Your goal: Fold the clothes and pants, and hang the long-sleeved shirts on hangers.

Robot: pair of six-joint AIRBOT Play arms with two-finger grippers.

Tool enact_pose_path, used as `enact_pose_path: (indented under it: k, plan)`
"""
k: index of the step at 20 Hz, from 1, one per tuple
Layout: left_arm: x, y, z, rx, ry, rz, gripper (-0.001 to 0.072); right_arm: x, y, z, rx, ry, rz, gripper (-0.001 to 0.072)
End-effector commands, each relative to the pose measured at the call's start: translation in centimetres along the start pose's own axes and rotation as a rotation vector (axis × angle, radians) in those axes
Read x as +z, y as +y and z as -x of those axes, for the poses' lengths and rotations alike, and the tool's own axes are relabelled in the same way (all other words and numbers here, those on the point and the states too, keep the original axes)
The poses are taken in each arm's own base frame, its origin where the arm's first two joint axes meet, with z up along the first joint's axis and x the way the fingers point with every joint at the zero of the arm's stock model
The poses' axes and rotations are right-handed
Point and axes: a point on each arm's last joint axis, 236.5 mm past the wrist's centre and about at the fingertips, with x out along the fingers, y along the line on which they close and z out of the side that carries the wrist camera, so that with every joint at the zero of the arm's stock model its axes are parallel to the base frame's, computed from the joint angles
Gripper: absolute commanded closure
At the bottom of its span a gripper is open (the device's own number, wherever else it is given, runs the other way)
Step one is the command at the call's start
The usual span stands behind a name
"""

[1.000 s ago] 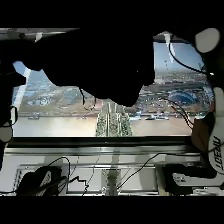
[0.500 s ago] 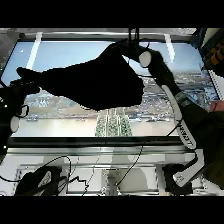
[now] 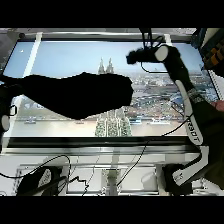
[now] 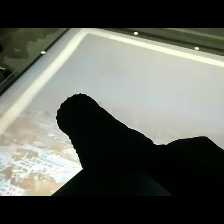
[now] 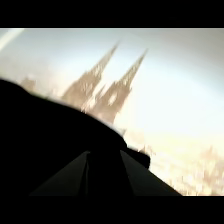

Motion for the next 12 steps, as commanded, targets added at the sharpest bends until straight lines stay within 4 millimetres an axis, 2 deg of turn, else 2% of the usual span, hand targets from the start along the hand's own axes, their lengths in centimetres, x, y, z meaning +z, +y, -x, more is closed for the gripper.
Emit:
enact_pose_path:
  k: [1, 4, 7, 8, 9, 10, 12]
  plan:
    - [-1.1, 3.3, -0.5, 0.079, 0.033, 0.021, 0.0685, -11.8, 2.0, 3.8, 0.209, 0.475, -0.127, 0.0523]
    - [-1.9, 3.1, -0.8, 0.075, 0.056, 0.028, 0.0685, -14.4, 7.0, 3.0, 0.391, 0.534, -0.283, 0.0516]
    - [-1.9, 2.0, -0.9, 0.049, 0.058, 0.023, 0.0685, -18.0, 11.5, 1.0, 0.446, 0.614, -0.348, 0.0504]
    - [-1.9, 1.6, -0.9, 0.041, 0.058, 0.02, 0.0685, -18.9, 12.8, 0.1, 0.443, 0.62, -0.339, 0.0454]
    - [-1.9, 1.4, -0.9, 0.035, 0.058, 0.018, 0.0685, -19.4, 14.1, -0.8, 0.439, 0.617, -0.328, 0.0293]
    - [-1.9, 1.2, -0.9, 0.03, 0.058, 0.017, 0.0685, -19.8, 15.3, -1.4, 0.437, 0.614, -0.311, 0.0188]
    - [-1.9, 0.8, -0.9, 0.022, 0.058, 0.014, 0.0685, -20.5, 17.1, -2.6, 0.394, 0.613, -0.261, 0.018]
